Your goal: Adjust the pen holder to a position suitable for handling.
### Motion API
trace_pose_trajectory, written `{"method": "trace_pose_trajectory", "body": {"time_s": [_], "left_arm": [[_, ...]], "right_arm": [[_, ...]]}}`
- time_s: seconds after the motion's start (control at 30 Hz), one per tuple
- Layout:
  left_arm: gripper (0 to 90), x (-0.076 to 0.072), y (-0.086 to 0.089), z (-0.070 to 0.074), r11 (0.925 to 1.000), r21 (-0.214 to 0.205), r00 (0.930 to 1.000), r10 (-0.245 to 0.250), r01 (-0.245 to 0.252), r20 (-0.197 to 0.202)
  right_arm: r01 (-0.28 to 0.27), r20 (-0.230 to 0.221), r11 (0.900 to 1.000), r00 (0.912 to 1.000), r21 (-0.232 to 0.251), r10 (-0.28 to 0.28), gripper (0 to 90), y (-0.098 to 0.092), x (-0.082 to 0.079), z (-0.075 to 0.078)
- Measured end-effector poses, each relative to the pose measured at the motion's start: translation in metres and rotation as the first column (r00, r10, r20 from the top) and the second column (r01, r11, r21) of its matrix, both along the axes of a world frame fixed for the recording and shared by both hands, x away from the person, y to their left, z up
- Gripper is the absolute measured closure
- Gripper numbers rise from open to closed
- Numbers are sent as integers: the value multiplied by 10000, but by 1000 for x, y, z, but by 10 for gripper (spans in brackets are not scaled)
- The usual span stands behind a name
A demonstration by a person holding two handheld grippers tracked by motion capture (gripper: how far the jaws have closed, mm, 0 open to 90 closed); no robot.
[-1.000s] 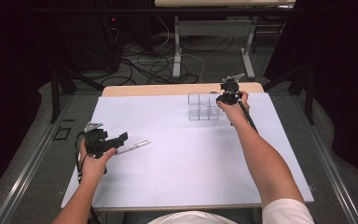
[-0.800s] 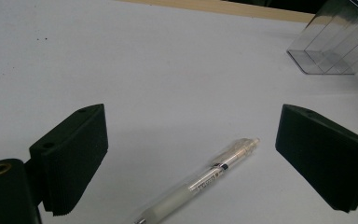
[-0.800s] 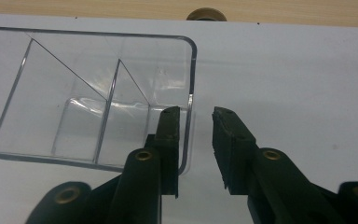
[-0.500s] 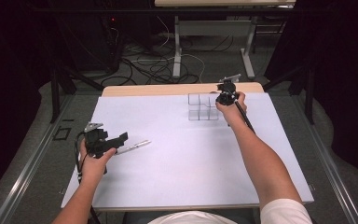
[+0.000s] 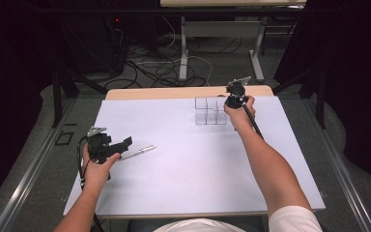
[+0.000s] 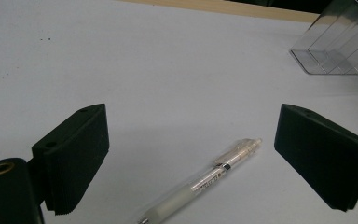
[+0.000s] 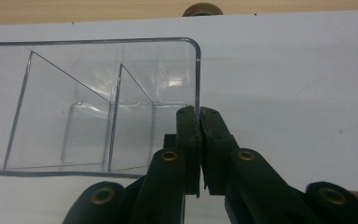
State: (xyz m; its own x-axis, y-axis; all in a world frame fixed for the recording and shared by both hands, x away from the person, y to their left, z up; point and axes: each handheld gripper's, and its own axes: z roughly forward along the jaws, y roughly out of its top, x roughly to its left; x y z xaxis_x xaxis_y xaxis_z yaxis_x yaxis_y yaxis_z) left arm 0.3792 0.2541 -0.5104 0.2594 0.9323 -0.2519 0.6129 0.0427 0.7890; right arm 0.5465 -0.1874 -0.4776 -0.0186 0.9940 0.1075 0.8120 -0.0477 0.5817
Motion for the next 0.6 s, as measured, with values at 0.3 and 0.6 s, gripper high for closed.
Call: {"method": "trace_pose_trajectory", "body": {"time_s": [0.3, 0.6], "left_arm": [[105, 0, 0, 0, 10000, 6, 10000, -11, 11, 3], [106, 0, 0, 1, 10000, 63, 10000, 0, 0, 22]], "right_arm": [[226, -325, 9997, 9992, 76, -223, 876, 1, -2, 2], [-179, -632, 9995, 9978, 249, 194, 875, 2, -21, 6]]}}
